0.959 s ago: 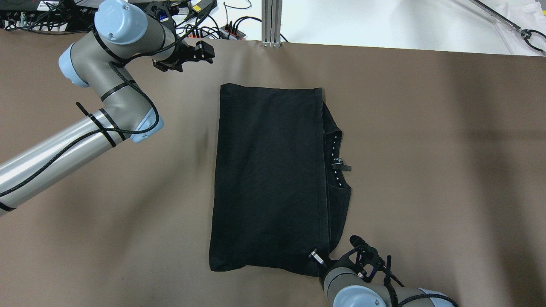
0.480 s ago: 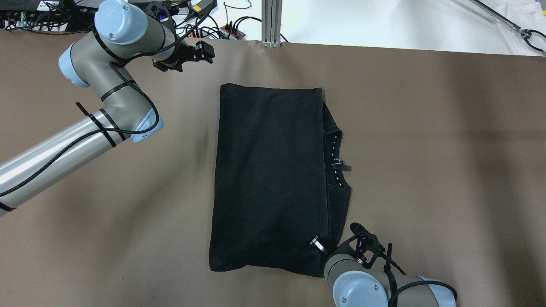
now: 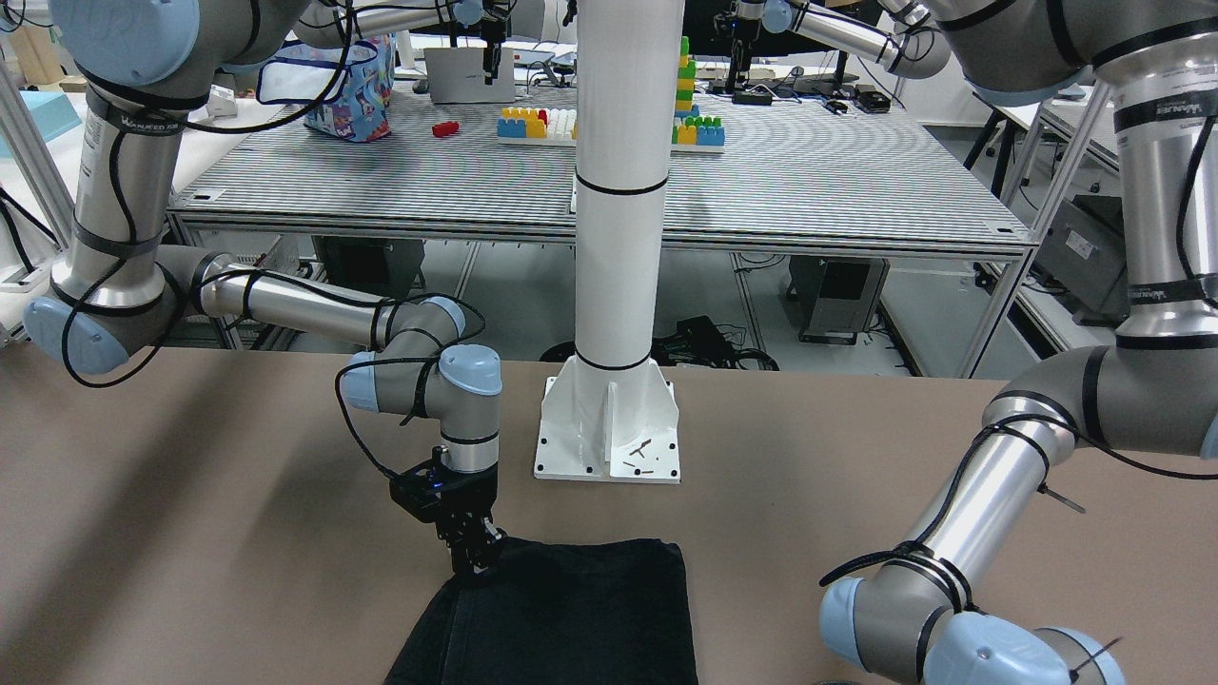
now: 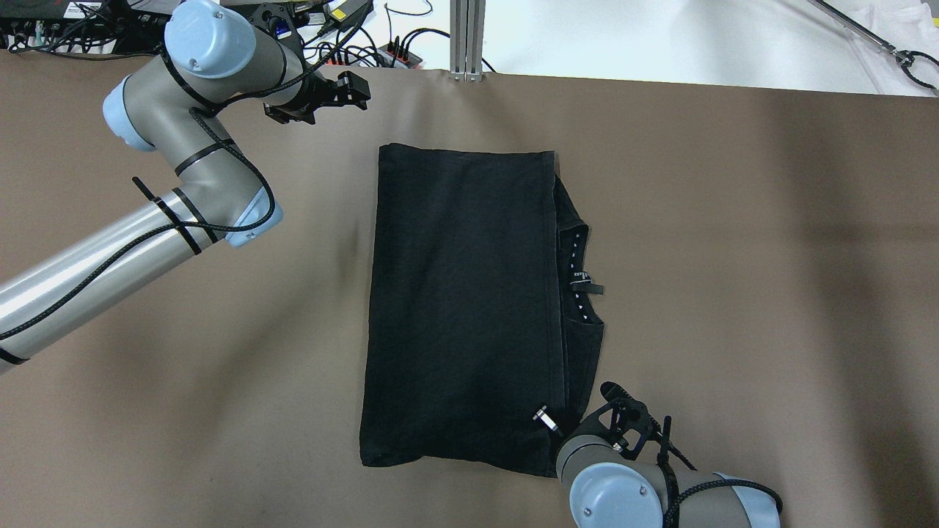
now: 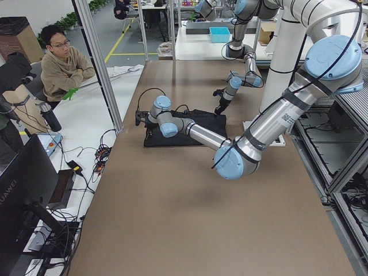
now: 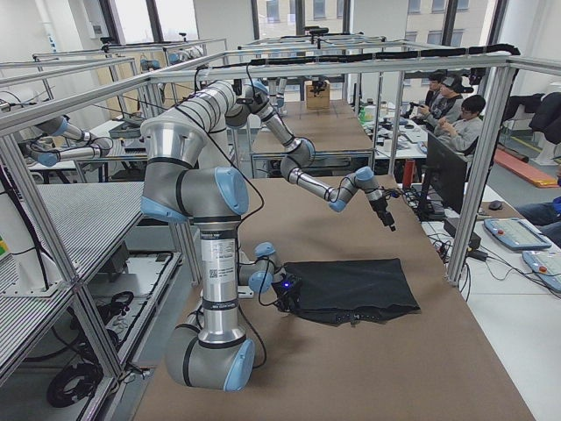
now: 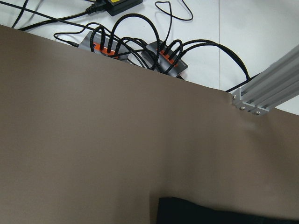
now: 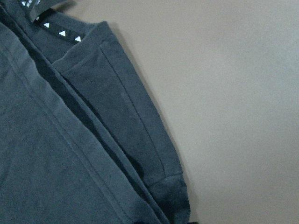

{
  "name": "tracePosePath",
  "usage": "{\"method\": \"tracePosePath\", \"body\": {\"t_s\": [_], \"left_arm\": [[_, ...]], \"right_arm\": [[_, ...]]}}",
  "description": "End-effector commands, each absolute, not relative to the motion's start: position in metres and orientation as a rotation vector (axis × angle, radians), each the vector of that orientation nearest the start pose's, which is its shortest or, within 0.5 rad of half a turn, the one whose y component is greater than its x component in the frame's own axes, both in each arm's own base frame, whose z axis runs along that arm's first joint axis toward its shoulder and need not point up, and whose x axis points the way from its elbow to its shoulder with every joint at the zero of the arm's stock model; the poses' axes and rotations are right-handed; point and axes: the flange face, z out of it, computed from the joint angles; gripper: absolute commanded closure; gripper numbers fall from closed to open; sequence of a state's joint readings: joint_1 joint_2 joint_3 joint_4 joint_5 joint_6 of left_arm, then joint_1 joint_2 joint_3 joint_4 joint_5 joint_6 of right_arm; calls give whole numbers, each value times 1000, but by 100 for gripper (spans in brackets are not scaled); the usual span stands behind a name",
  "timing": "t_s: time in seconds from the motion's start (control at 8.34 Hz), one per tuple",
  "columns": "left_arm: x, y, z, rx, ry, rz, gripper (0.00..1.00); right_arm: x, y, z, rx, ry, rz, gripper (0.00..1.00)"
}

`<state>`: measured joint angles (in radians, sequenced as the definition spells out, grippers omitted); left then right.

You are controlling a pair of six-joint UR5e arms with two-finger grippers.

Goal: Fold clothes

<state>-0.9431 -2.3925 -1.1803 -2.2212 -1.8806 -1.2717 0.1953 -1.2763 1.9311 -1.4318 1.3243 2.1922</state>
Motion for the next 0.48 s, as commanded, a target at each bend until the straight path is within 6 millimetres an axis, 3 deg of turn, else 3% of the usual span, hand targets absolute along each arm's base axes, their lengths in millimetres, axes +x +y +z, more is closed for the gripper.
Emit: {"method": "tracePosePath", "body": {"t_s": [0.0,0.12,0.36], "left_arm": [[386,-706,244,402,1042,-411,0],[386,-707,244,407,1039,-413,0],[387,-706,243,407,1040,-412,0]], "right_arm": [[-532,-264,323,58,-854,862,100],[-532,-263,322,56,-857,861,100],[-532,-259,298,41,-885,856,100]]}}
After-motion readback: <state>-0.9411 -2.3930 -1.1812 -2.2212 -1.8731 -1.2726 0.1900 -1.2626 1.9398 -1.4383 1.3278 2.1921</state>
